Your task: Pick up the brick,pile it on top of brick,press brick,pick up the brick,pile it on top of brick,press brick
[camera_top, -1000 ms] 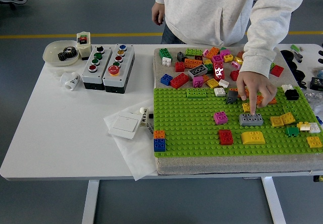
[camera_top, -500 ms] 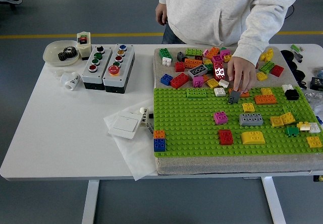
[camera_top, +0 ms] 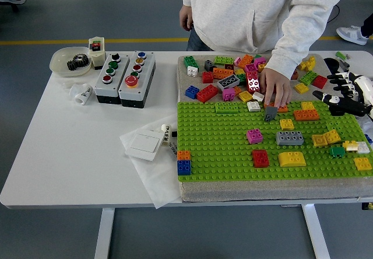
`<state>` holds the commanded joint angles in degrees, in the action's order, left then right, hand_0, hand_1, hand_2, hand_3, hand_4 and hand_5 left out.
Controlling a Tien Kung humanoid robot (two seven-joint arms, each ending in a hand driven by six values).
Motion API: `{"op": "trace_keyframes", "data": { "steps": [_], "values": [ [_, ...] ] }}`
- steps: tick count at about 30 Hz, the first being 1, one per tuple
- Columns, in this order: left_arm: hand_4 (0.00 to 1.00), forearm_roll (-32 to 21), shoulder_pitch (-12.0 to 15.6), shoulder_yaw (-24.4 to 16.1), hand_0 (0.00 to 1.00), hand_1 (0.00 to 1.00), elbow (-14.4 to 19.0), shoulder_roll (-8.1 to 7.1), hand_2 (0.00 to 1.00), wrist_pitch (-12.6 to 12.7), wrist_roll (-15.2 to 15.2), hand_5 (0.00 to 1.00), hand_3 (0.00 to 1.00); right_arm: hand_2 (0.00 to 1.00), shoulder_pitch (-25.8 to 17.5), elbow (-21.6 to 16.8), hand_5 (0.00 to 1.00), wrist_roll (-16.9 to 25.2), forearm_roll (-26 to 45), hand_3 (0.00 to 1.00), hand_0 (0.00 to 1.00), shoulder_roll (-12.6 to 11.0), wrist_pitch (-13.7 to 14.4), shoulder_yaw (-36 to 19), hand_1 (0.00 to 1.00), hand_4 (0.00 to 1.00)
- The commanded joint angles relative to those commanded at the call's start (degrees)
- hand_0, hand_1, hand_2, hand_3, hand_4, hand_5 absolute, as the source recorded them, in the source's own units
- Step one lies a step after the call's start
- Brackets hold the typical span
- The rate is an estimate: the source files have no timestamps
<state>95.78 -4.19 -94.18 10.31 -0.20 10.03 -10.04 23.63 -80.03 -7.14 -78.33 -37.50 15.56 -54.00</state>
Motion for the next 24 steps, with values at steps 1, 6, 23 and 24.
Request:
{"op": "trace_keyframes", "data": {
  "steps": [1,6,23,24],
  "values": [
    [0.663,-0.01,-0.01,0.03,0.772,0.79,0.0,-0.01,0.844,0.0,-0.01,0.684,0.625,0.703,0.11,-0.22,0.358,-0.17,-2.23,0.656,0.675,-0.03,-0.24,0.24,0.648,0.95],
    [0.665,-0.37,-0.23,0.45,0.773,0.789,0.0,-0.12,0.844,-0.02,0.09,0.685,0.624,0.637,1.89,-3.18,0.272,-2.37,-14.52,0.585,0.644,-0.27,-4.12,3.97,0.615,0.891],
    [0.664,0.31,0.76,0.16,0.774,0.79,0.0,-0.25,0.843,0.09,0.19,0.681,0.625,0.653,5.57,-0.85,0.24,-2.06,-26.74,0.618,0.656,1.73,-9.8,12.96,0.616,0.917],
    [0.664,0.45,0.74,0.16,0.774,0.79,0.0,-0.3,0.843,0.04,0.18,0.681,0.625,0.653,5.82,-0.4,0.24,-2.02,-26.51,0.618,0.656,1.92,-10.01,13.26,0.616,0.917]
  ]
}}
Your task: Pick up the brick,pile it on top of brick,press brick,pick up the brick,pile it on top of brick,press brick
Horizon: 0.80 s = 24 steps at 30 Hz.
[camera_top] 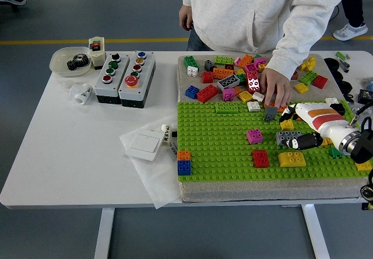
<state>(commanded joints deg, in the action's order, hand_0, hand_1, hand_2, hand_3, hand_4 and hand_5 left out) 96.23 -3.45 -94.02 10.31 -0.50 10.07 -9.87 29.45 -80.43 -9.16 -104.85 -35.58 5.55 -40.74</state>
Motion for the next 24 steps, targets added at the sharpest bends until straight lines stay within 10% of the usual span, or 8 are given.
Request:
{"op": "trace_keyframes", "data": {
  "steps": [24],
  "values": [
    [0.666,-2.02,-0.51,1.47,0.775,0.791,0.0,-0.26,0.841,0.32,0.4,0.681,0.626,0.673,3.78,7.46,0.261,0.46,1.79,0.63,0.658,2.62,-1.09,3.19,0.622,0.928]
  ]
}}
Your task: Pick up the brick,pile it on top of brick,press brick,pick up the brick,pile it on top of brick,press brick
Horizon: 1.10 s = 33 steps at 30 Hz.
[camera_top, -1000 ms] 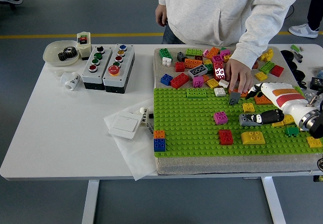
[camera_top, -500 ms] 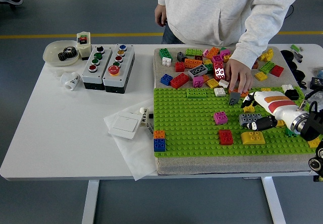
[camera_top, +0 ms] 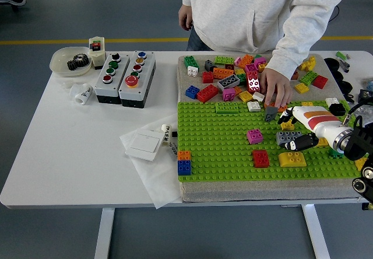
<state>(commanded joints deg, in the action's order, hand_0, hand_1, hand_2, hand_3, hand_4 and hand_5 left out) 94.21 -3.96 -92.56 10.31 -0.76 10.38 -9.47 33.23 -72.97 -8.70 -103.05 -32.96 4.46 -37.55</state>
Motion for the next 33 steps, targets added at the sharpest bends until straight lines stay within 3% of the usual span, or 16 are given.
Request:
{"op": "trace_keyframes", "data": {
  "steps": [16,22,23,33],
  "values": [
    [0.667,-1.2,-0.33,1.02,0.777,0.791,0.0,-0.05,0.842,0.11,-0.02,0.682,0.627,0.651,1.7,3.63,0.257,0.16,-0.42,0.611,0.635,1.07,-1.18,1.34,0.606,0.908],
    [0.667,-0.6,-0.78,0.82,0.778,0.792,0.0,-0.08,0.842,-0.02,-0.16,0.681,0.627,0.628,2.06,4.37,0.243,0.58,-0.25,0.588,0.6,1.1,-1.01,1.13,0.579,0.877],
    [0.668,-0.47,-1.1,0.72,0.778,0.794,0.0,-0.02,0.842,-0.03,-0.2,0.681,0.627,0.563,2.3,4.5,0.197,0.68,-0.25,0.521,0.523,1.1,-0.85,1.0,0.502,0.791],
    [0.667,-0.79,-1.27,0.7,0.779,0.793,0.0,0.02,0.842,0.13,-0.02,0.681,0.627,0.546,1.9,5.09,0.192,1.25,0.14,0.503,0.491,1.77,-0.25,1.26,0.483,0.767]
  ]
}}
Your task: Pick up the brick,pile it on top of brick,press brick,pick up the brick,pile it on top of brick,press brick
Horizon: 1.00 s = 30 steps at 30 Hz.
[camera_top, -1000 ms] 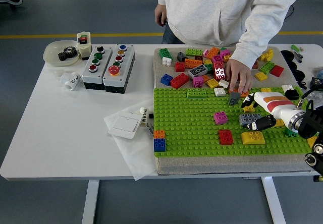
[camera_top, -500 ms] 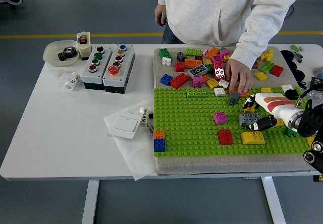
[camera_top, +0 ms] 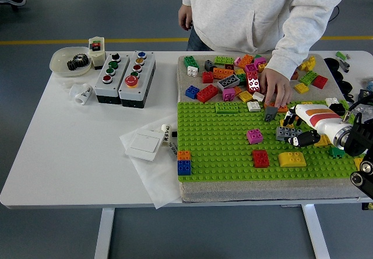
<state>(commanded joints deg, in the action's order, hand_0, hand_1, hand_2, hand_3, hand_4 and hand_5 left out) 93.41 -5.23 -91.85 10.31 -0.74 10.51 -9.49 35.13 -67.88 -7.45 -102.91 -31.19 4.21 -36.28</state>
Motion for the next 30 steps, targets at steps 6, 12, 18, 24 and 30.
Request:
{"op": "trace_keyframes", "data": {
  "steps": [6,12,18,24,30],
  "values": [
    [0.667,-0.1,-0.17,0.21,0.78,0.793,0.0,-0.09,0.841,-0.05,-0.12,0.68,0.627,0.548,-0.01,-0.1,0.205,-0.09,0.71,0.507,0.49,-0.22,-0.65,0.37,0.486,0.79],
    [0.667,0.5,-0.09,-0.18,0.78,0.793,0.0,-0.08,0.841,-0.09,-0.34,0.681,0.626,0.551,-0.1,-0.17,0.207,0.16,0.81,0.509,0.491,-0.15,-0.14,0.48,0.486,0.793],
    [0.668,0.38,-0.16,-0.04,0.78,0.792,0.0,-0.13,0.841,-0.09,-0.35,0.682,0.627,0.537,-0.3,0.23,0.194,0.7,1.21,0.495,0.443,-0.04,-0.03,0.72,0.471,0.758],
    [0.667,0.13,-0.12,0.28,0.781,0.792,0.0,-0.28,0.841,-0.12,-0.3,0.683,0.626,0.514,-0.37,-0.14,0.183,1.21,1.66,0.48,0.417,-0.18,0.86,0.9,0.442,0.733],
    [0.668,0.57,-0.22,-0.03,0.779,0.792,0.0,-0.31,0.84,-0.13,-0.43,0.684,0.626,0.507,-0.67,-0.2,0.2,1.63,2.48,0.479,0.396,-0.35,1.73,0.54,0.433,0.72]
  ]
}}
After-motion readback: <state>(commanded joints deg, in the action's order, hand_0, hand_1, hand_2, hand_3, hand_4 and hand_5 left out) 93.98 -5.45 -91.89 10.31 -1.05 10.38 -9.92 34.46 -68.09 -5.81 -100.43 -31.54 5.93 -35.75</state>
